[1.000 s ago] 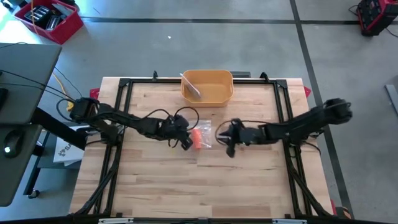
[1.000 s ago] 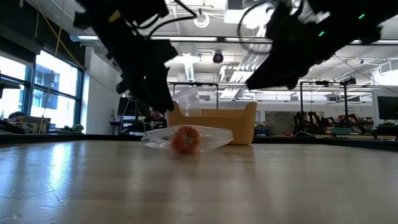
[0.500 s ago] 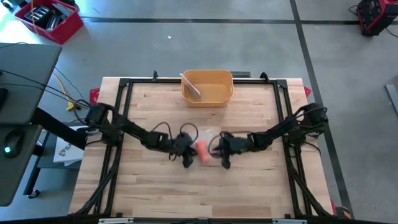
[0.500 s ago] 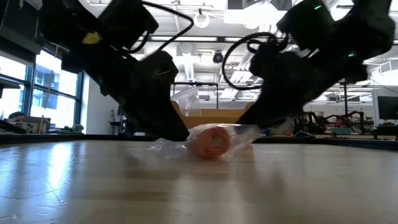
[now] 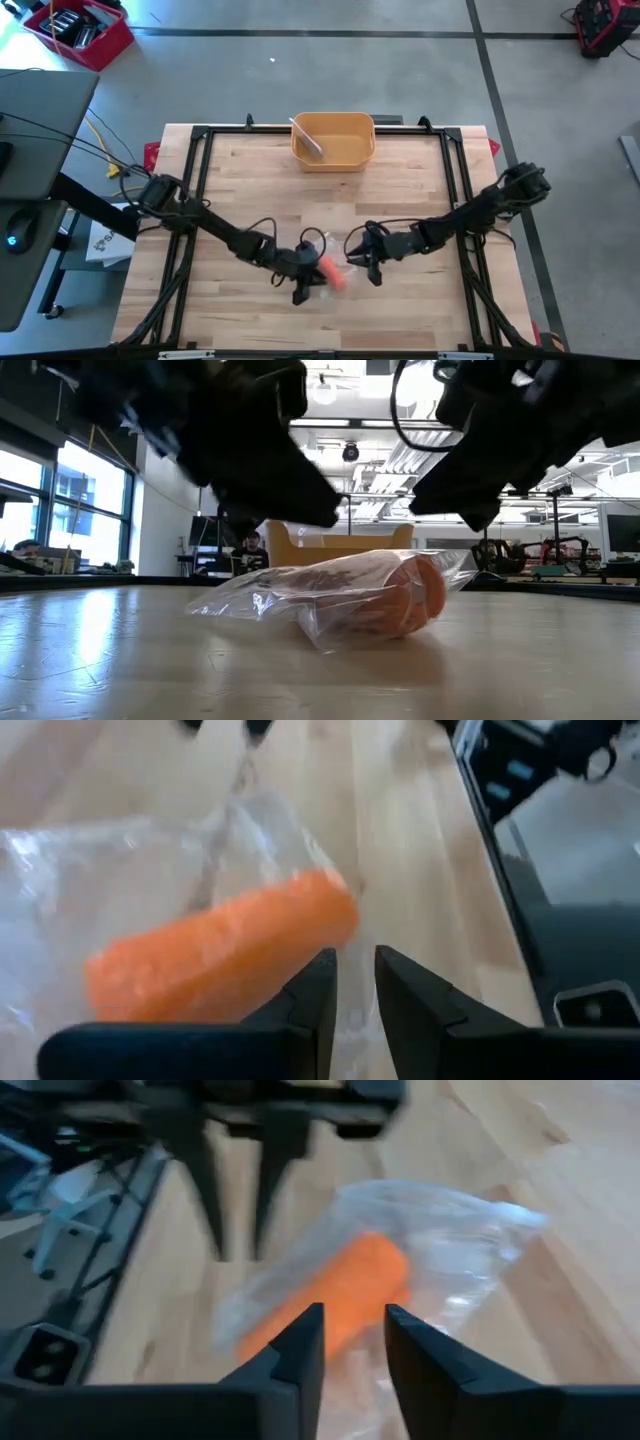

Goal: Roll bandage
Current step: Close the top transparent zip bag

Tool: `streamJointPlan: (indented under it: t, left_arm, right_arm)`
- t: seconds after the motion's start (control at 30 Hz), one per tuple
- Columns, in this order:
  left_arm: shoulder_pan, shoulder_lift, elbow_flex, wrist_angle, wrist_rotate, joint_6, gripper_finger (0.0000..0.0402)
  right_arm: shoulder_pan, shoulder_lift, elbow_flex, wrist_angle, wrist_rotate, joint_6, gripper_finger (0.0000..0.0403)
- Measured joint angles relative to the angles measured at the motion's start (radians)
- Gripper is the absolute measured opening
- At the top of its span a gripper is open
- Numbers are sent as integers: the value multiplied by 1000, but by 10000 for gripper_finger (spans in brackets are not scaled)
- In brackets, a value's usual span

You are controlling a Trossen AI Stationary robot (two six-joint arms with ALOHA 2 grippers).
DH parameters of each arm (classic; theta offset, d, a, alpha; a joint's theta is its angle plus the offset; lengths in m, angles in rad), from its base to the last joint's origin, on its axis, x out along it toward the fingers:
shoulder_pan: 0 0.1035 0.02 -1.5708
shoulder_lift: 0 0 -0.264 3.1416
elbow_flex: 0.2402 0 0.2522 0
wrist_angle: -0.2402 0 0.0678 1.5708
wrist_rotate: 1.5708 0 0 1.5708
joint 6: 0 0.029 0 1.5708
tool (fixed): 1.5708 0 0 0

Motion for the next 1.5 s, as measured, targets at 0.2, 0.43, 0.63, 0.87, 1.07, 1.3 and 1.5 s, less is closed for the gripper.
streamJointPlan:
  t: [0.2, 0.43, 0.63, 0.87, 1.07, 1.3, 1.5]
  left_arm:
    - [25, -64, 12, -52, -85, -73, 66]
    - [80, -120, 11, -289, -195, -171, 80]
    - [71, -111, 10, -336, -252, -223, 83]
    - [12, -111, 10, -344, -429, -235, 83]
    - [1, -120, 9, -386, -456, -269, 83]
    - [-63, -206, 10, -416, -762, -257, 83]
    - [-106, -197, 10, -142, -802, 122, 91]
  right_arm:
    - [-122, 1, 0, -53, -87, 43, 166]
    - [-299, 20, 0, -51, -231, 55, 219]
    - [-365, 174, 0, 164, -396, 41, 220]
    - [-359, 380, 102, 296, -496, 40, 217]
    - [-359, 427, 197, 236, -530, -25, 142]
    - [-321, 296, 178, 120, -414, -121, 15]
    - [-191, 73, 135, -14, -129, -256, 5]
